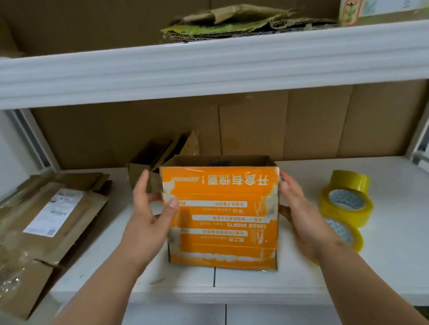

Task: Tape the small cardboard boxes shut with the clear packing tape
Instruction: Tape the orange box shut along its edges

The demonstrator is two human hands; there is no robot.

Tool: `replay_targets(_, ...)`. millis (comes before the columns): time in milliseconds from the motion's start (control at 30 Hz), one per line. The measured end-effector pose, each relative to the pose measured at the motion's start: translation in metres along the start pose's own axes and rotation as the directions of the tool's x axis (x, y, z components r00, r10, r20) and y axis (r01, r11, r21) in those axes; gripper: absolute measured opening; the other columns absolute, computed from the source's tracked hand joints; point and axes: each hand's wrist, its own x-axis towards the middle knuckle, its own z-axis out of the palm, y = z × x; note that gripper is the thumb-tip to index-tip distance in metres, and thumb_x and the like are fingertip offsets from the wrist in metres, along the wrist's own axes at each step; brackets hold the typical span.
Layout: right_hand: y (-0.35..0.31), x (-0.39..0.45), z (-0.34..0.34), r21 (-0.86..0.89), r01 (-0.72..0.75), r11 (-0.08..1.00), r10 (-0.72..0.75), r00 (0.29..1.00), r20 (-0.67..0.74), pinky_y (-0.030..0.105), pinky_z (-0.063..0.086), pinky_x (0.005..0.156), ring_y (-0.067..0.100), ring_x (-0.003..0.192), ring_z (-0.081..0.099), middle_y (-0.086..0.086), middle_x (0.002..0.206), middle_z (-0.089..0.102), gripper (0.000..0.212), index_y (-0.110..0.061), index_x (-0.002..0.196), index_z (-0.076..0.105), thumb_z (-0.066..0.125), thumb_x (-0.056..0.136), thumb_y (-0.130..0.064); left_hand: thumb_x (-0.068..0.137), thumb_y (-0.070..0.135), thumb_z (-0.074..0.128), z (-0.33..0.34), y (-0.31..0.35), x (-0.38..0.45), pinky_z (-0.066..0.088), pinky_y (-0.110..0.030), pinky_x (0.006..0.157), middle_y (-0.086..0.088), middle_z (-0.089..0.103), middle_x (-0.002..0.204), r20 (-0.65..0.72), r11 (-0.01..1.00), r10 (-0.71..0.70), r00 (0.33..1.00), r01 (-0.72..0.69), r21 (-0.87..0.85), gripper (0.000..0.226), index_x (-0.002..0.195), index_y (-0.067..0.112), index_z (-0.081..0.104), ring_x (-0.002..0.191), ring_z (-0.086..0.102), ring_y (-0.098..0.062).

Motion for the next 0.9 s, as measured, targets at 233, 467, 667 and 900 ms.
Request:
replay_targets(233, -0.008, -0.008, 0.001, -0.061, -0.065, 0.996, 0.066, 0.998, 0.018, 0.040, 0.048, 0.100, 0.003, 0.104, 0.068, -0.014, 0.109, 0.073, 0.074, -0.042, 0.118, 0.061, 0.030, 0.073, -0.091, 0.084, 0.056, 0.051, 0.003, 0.004, 0.007, 0.041, -0.030, 0.097, 0.030, 0.047, 0.122, 0.173, 0.999, 0.034, 0.984, -0.041, 0.035, 0.066, 0.142, 0.056, 0.019, 0.107, 0.053, 0.008)
replay_targets(467, -0.010, -0.010, 0.006, 0.082, -0.115, 0.990, 0.117, 0.993, -0.018, 0.050, 0.037, 0.113, 0.015, 0.113, 0.065, -0.006, 0.107, 0.075, 0.080, -0.034, 0.105, 0.073, 0.038, 0.061, -0.091, 0.091, 0.060, 0.043, -0.008, 0.016, 0.017, 0.035, -0.036, 0.096, 0.018, 0.049, 0.117, 0.173, 0.995, -0.065, 0.983, 0.051, 0.084, 0.016, 0.095, 0.057, 0.058, 0.115, 0.048, -0.008)
replay_targets(667, -0.013, -0.019, 0.007, 0.035, -0.024, 0.999, 0.024, 1.000, 0.014, 0.046, 0.040, 0.111, 0.013, 0.112, 0.065, -0.007, 0.113, 0.073, 0.071, -0.031, 0.116, 0.068, 0.060, 0.068, -0.083, 0.095, 0.051, 0.050, -0.008, 0.007, 0.014, 0.037, -0.039, 0.107, 0.004, 0.048, 0.134, 0.071, 0.979, -0.180, 0.981, 0.186, -0.079, 0.017, 0.094, 0.035, 0.057, 0.123, 0.048, -0.018)
replay_targets(900, -0.006, -0.021, 0.010, 0.014, 0.024, 1.000, -0.022, 0.991, -0.133, 0.044, 0.054, 0.096, 0.018, 0.110, 0.065, -0.003, 0.125, 0.063, 0.028, -0.036, 0.115, 0.056, 0.068, 0.091, -0.028, 0.094, 0.023, 0.064, -0.006, -0.002, 0.017, 0.046, -0.042, 0.099, -0.006, 0.061, 0.101, 0.035, 0.983, -0.164, 0.986, 0.167, -0.082, 0.028, 0.119, 0.022, 0.052, 0.104, 0.061, -0.025)
